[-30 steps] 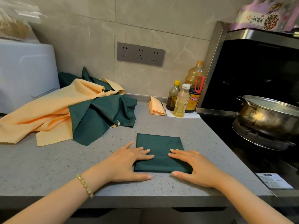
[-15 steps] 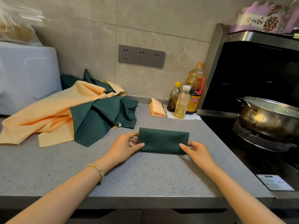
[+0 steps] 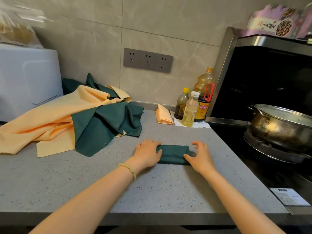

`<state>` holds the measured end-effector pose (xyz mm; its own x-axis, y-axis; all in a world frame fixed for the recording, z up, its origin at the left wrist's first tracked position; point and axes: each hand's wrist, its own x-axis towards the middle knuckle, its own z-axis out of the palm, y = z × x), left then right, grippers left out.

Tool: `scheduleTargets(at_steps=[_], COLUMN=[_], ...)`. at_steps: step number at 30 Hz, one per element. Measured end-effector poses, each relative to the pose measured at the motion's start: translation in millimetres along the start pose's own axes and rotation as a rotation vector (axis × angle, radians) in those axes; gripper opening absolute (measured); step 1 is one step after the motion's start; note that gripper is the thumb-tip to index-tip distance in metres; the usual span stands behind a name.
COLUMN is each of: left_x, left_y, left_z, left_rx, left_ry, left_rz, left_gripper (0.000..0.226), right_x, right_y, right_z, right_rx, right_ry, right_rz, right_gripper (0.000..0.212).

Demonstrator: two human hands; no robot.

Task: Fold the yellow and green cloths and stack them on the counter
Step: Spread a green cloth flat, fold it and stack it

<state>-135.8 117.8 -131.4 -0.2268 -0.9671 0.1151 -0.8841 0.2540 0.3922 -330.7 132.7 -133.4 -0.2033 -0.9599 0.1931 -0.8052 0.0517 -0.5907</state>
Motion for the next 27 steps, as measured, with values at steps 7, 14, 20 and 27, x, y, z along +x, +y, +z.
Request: scheduleTargets(at_steps=[7, 14, 20, 27], left_x=[0.6, -5.2, -5.1, -3.1], left_y=[-3.2, 5.8, 1.4, -5.7], left_z=[21.1, 22.4, 22.4, 17.7], left_rx=[0.153, 0.448, 0.327, 0.259], left_ry=[0.063, 0.045, -0.089, -0.187], left_rz=[0.008, 0.102, 0.087, 0.121], left_gripper=[0.043, 0.055, 0.056, 0.056], right_x=[1.0, 4.5, 4.0, 5.4], right_y=[-7.2, -7.5, -7.0, 6.2], right_z=[15.1, 18.6, 18.2, 11.5], right_rx=[-0.348, -0.459, -0.467, -0.443], right_ry=[-0.326, -0.441, -0.428, -0.458], right_rz=[-0.529, -0.495, -0.512, -0.519], right_gripper=[0.046, 0.047, 0.048, 0.05])
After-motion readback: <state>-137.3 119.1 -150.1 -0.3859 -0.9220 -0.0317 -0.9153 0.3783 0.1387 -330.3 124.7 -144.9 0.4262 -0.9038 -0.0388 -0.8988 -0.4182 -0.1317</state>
